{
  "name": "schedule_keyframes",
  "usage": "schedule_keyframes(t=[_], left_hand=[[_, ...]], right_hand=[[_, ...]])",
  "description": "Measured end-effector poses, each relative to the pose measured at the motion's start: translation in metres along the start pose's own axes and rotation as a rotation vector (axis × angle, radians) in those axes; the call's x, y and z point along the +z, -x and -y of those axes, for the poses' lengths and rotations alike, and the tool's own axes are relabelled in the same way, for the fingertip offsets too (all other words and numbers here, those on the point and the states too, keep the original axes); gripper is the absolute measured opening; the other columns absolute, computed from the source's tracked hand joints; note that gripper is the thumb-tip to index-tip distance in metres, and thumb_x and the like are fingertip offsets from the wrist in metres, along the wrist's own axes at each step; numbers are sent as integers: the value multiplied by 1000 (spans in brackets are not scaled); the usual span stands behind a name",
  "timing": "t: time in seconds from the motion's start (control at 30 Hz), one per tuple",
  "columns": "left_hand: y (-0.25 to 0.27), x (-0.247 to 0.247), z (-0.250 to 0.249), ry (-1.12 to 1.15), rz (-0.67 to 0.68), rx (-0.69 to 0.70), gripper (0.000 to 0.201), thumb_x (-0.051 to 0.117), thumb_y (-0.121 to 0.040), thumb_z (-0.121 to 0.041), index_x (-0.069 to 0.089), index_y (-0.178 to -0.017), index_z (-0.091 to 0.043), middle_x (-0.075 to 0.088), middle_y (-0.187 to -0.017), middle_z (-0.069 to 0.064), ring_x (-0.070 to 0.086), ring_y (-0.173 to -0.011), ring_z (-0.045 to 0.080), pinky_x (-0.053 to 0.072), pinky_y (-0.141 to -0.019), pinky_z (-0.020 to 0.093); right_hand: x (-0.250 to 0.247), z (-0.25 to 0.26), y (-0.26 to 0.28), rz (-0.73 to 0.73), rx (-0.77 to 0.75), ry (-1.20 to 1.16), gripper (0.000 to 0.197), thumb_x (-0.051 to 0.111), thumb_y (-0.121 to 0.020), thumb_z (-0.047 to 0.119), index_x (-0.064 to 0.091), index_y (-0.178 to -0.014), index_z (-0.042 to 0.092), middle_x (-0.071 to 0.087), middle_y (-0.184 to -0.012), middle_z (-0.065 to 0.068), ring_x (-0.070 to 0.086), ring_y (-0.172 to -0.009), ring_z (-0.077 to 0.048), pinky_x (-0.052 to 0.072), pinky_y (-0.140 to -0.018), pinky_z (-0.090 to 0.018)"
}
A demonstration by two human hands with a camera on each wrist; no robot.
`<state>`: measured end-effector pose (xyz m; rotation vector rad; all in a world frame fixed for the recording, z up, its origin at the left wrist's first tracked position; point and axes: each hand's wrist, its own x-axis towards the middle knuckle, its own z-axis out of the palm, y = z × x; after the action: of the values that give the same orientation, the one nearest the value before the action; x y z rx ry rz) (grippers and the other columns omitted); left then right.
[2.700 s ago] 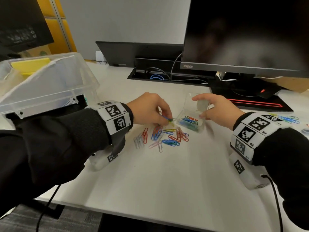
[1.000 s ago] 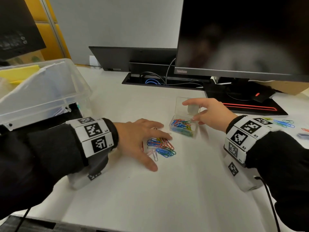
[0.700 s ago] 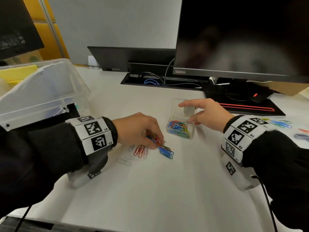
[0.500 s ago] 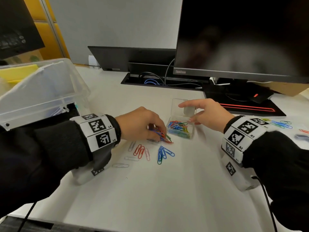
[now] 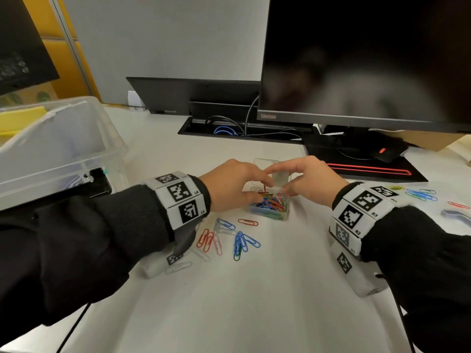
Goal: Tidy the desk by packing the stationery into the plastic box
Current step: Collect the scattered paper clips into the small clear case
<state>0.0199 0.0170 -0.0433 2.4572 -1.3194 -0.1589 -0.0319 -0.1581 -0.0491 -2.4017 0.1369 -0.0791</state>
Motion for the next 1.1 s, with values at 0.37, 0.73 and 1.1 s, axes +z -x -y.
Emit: schedule_keyframes(t=[0.37, 0.73, 1.1], left_hand=[[66, -8, 26, -95, 31, -97, 46, 56, -79, -54, 59, -117, -28, 53, -121, -5, 48, -112, 10, 36, -96, 17], [82, -7, 40, 76, 194, -103, 39, 76, -73, -30, 67, -110, -35, 56, -92, -18, 55, -81, -1, 40, -72, 2], [37, 4, 1, 123, 169, 69, 26, 71, -78, -34, 70, -104, -29, 60, -111, -10, 55, -102, 4, 43, -91, 18]], right_hand=[[0, -1, -1, 79, 36, 109, 31, 62, -84, 5, 70, -105, 26, 61, -120, 3, 52, -99, -12, 44, -83, -26], [-1, 5, 5, 147, -34, 102, 21, 71, -79, 15, 72, -100, 20, 51, -68, 19, 50, -50, 6, 36, -47, -1], [-1, 9, 7, 171, -44, 66, 21, 62, -83, 6, 74, -80, 23, 61, -74, 16, 56, -59, 8, 40, -53, -3]])
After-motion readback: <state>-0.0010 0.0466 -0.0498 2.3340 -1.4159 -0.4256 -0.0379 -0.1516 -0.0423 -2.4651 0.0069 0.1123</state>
